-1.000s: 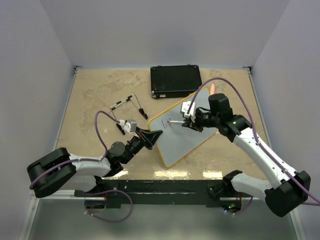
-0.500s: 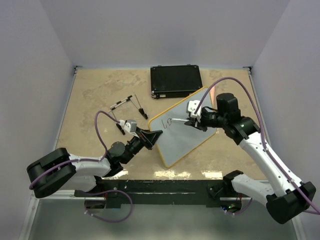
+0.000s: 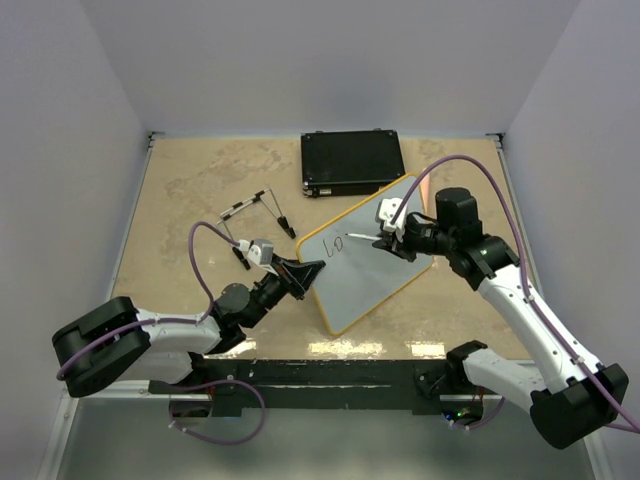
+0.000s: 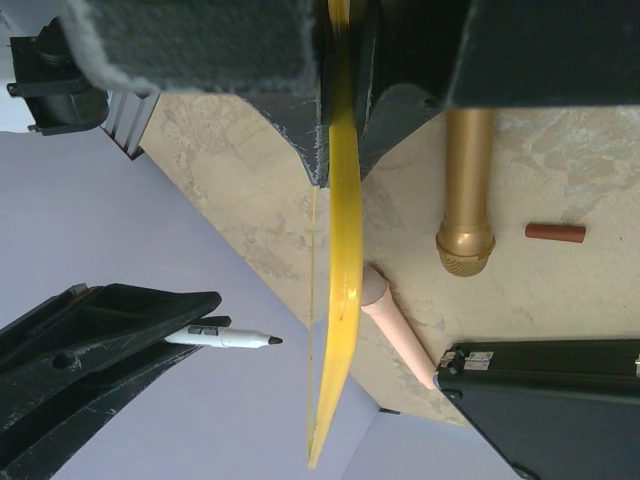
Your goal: Write a sentence on the whiteboard
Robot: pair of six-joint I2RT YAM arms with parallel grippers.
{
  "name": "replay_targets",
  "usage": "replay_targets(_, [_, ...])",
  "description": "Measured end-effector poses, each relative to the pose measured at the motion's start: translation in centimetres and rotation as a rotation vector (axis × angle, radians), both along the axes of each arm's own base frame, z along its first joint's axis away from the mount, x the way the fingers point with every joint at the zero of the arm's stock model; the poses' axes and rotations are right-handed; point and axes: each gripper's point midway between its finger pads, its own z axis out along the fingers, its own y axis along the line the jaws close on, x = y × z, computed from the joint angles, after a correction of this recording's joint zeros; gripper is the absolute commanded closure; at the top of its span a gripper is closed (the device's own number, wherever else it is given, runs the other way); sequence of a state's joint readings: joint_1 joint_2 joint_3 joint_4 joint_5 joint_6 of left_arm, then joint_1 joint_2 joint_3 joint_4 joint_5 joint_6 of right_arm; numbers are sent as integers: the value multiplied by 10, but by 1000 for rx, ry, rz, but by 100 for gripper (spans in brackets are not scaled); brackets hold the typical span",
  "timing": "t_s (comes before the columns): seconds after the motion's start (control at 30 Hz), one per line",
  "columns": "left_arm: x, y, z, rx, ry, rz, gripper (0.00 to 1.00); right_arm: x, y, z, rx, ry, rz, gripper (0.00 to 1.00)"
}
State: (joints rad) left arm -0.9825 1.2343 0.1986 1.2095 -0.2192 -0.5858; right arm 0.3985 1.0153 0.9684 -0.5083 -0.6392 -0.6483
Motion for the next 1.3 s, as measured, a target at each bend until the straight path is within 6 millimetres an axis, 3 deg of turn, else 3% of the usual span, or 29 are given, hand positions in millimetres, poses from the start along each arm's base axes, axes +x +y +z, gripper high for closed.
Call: replay_targets(1.3, [-1,0,1,4,-3,-7,100,4,-1,-15,-13,20,14,100])
